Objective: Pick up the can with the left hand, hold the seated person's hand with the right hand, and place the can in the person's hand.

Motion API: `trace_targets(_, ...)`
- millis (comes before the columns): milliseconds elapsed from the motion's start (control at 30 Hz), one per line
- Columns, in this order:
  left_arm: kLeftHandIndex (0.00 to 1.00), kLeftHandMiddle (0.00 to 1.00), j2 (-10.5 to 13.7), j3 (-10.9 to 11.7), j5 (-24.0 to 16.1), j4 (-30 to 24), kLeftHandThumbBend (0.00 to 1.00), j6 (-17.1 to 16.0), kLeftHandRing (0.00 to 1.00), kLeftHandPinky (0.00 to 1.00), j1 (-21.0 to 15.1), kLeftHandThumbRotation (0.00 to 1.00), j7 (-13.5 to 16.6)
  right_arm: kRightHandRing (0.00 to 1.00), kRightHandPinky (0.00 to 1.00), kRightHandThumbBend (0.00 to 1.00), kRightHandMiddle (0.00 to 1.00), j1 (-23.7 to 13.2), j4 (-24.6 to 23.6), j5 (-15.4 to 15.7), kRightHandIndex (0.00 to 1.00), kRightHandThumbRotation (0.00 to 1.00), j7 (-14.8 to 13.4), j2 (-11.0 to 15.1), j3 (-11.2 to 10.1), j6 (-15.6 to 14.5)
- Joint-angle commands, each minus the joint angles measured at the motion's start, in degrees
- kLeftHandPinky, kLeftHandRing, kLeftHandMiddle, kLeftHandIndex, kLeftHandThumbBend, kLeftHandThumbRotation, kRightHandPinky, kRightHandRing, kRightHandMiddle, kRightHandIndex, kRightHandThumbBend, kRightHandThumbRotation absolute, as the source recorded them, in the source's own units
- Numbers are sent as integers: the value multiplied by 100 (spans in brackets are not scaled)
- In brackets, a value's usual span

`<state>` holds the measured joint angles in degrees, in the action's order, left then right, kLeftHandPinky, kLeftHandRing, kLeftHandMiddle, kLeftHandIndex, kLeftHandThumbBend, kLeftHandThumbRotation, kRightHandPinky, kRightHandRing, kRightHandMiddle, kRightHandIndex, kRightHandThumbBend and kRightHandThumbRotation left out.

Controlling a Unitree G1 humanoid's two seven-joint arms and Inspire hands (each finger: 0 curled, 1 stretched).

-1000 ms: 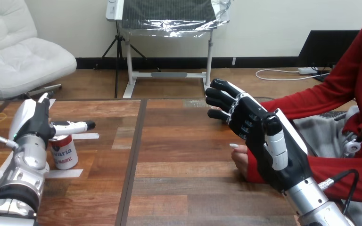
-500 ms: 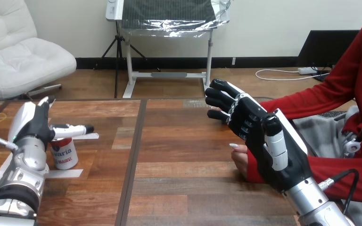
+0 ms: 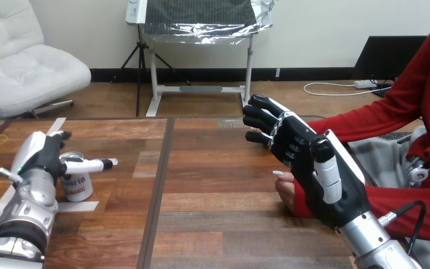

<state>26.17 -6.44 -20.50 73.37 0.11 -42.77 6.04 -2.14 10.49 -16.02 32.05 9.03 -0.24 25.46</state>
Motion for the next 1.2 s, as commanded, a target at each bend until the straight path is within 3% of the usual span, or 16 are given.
trace_targets(0,90,91,170,-142,-116,-26,85,73,90,80,-320,29,-116,90,86,91,89,-304,-220,-130,90,100,-14,-11,-101,69)
trace_targets(367,91,91,219,-320,-218,19,85,162,90,80,-367,32,-265,89,86,90,89,-290,-261,-121,89,100,-27,-10,-108,60)
trace_targets(767,91,92,295,-525,-368,37,80,318,91,79,-501,35,-737,90,86,89,89,-309,-248,-144,89,100,42,14,-112,99)
trace_targets(1167,89,90,311,-636,-442,-6,79,449,87,73,-584,29,-845,90,86,90,89,-306,-251,-129,90,100,52,6,-122,99)
